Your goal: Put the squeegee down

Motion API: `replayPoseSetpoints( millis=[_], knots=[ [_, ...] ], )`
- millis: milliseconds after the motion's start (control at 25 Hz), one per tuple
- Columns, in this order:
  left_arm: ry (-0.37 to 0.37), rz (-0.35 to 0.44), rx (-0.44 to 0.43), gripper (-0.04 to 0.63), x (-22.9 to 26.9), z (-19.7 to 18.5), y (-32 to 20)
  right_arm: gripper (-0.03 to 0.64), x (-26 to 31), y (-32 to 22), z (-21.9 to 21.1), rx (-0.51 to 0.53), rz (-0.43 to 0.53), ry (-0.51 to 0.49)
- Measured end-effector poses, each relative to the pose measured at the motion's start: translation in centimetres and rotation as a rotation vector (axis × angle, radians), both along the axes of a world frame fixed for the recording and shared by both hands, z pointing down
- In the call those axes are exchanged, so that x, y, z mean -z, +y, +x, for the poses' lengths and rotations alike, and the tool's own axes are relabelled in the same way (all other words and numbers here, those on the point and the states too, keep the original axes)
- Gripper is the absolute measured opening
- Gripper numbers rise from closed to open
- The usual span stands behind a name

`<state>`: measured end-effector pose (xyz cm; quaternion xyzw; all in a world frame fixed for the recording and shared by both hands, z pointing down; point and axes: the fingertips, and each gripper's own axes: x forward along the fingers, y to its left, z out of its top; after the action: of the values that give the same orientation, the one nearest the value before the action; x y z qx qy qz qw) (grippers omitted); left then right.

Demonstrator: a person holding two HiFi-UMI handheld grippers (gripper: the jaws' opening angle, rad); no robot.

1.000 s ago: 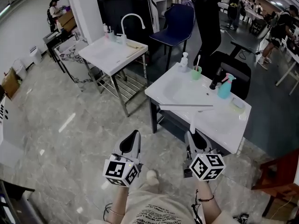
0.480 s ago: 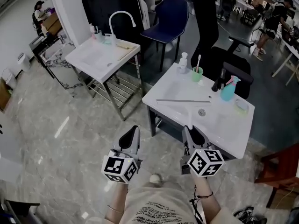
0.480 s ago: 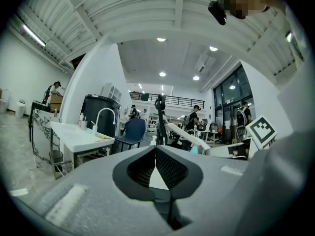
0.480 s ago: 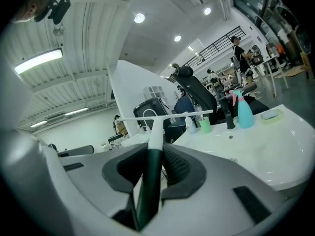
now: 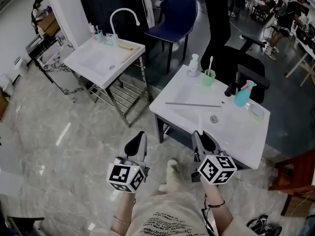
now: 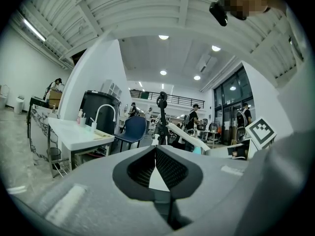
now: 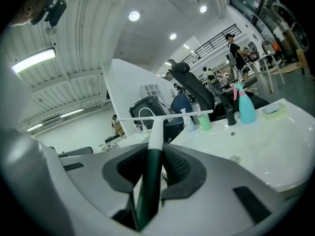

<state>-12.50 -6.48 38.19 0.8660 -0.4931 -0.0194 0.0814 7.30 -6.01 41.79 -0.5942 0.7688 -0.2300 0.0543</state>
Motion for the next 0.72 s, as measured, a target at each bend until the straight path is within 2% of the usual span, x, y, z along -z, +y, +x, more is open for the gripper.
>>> replayPoseSetpoints(
  millis=[280,720],
  knots=[
    [-0.001,-0.017,-0.003,0.023,-0.5,-0.1,-4.7,0.095,-0.5,-4.9,0.3,-0.024,-0.017,-0.021],
    [-0.003,-0.05,-0.018,0.023,-1.0,0.9,-14.6,0.095,-1.7,-14.9,-1.0,-0.008,-0.076,-0.044]
  ],
)
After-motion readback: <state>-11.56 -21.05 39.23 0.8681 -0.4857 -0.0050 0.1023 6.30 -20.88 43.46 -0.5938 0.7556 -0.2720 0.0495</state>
